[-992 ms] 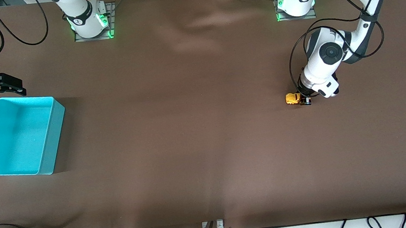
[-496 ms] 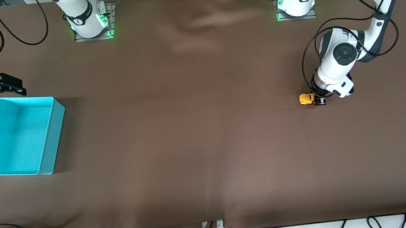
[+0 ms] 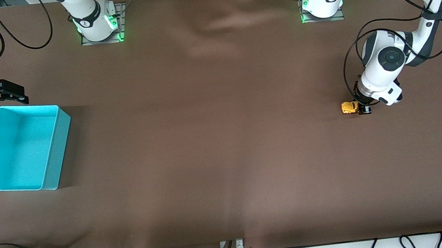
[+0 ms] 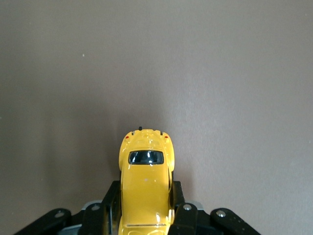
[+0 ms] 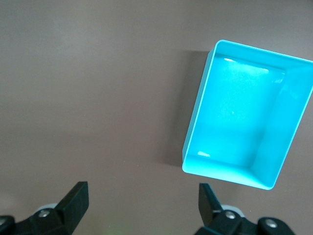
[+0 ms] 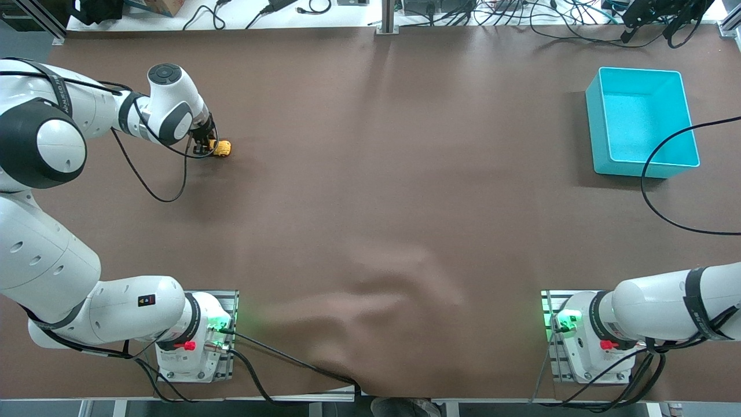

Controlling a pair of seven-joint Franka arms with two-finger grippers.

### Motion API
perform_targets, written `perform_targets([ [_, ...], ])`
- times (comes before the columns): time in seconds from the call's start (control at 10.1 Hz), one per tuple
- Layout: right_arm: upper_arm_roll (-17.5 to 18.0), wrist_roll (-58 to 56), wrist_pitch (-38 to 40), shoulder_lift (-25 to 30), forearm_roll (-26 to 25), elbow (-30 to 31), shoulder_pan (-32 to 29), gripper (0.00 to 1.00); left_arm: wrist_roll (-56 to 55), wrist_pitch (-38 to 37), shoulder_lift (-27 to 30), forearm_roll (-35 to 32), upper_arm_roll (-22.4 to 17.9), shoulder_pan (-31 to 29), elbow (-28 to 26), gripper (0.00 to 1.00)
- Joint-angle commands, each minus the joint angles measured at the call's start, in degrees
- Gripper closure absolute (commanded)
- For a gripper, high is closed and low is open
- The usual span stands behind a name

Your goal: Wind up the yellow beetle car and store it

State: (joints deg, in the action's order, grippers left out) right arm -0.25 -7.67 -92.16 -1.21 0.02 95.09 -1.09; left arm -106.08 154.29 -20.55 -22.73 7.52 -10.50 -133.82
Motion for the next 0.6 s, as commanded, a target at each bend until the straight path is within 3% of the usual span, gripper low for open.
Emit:
perform_targets([
  [0.0,-0.02,-0.51,0.49,-0.2,0.07,-0.79,0.12,0.0,-0.7,0.22,-3.36,-2.67,-0.32,-1.63,2.24,1.0],
  [0.5,-0.02,-0.59,0.49,-0.2,0.07,-0.79,0.03,0.0,-1.14,0.22,-4.06,-4.78,-1.64,-1.98,3.21,1.0],
])
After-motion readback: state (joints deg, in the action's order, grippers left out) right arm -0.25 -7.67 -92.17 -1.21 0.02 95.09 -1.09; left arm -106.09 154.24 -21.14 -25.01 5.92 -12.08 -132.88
